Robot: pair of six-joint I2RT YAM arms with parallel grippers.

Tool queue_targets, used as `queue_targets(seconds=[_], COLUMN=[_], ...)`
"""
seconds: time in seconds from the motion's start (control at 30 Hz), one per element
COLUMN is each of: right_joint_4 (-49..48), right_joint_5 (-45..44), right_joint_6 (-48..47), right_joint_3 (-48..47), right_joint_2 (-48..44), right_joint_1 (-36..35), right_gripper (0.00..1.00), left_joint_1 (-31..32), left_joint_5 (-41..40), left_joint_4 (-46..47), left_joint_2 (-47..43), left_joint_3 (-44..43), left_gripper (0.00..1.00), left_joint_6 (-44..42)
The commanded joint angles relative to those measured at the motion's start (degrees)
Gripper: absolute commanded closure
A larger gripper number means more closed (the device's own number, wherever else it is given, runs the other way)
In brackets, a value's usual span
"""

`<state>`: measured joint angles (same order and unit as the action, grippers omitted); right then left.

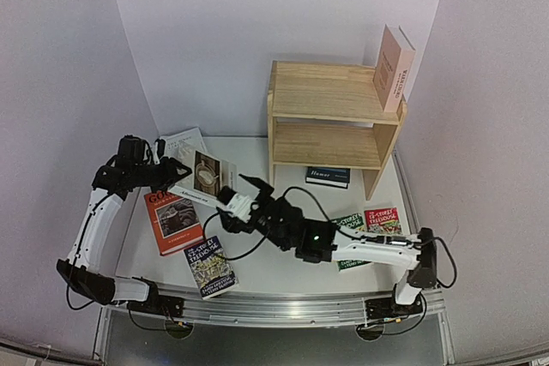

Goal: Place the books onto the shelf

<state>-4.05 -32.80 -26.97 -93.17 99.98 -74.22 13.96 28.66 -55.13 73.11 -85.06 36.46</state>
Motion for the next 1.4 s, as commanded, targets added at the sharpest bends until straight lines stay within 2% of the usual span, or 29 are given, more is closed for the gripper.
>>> queue_targets(seconds=[0.0, 0.13, 0.23, 0.37, 0.47, 0.8, 0.97, 1.13, 1.27, 1.37], right_joint_4=[-19.4, -24.1, -31.5, -43.7, -48.1, -48.5, -42.3, -41.8, -41.8, -41.7], right_joint_5=[-5.5, -10.7, -17.6, -24.5, -26.2, -25.7, -24.4, -25.9, -26.3, -26.5], right_joint_6=[-18.7, -23.8, -29.2, -41.0, -47.7, -43.8, -37.5, -37.3, -37.9, -38.2], right_joint_3=[-5.9, -17.7, -24.8, -31.8, -35.3, -27.2, -26.6, -29.3, -30.1, -29.0], right_joint_2=[15.7, 27.1, 34.0, 41.4, 44.6, 41.5, 40.8, 42.1, 42.3, 41.3], right_joint_1=[-3.8, -3.9, -3.9, -3.9, -4.0, -1.8, -0.8, 0.6, 0.5, 0.4], right_gripper=[0.02, 0.02, 0.02, 0.02, 0.02, 0.02, 0.03, 0.14, 0.44, 0.57], left_joint_1=[-1.0, -0.9, -0.9, -1.0, -1.0, -1.0, -1.0, -1.0, -1.0, -1.0], left_joint_5=[0.3, 1.0, 1.9, 2.3, 2.6, 3.1, 3.0, 2.4, 2.4, 2.5], left_joint_4=[-0.5, -0.6, -0.6, -0.8, -0.4, 1.6, 1.8, 1.1, 1.4, 2.2], left_joint_2=[0.3, 0.4, 0.0, -0.1, 0.6, 1.3, 1.4, 1.3, 1.1, 1.0], left_joint_3=[-2.3, -1.5, 0.0, 1.6, 2.1, 0.9, 0.2, 0.3, 0.5, 1.0], left_gripper=[0.92, 0.92, 0.92, 0.93, 0.93, 0.93, 0.93, 0.93, 0.91, 0.84], left_joint_6=[12.0, 15.9, 17.1, 17.7, 18.2, 18.4, 18.0, 17.4, 17.3, 16.9])
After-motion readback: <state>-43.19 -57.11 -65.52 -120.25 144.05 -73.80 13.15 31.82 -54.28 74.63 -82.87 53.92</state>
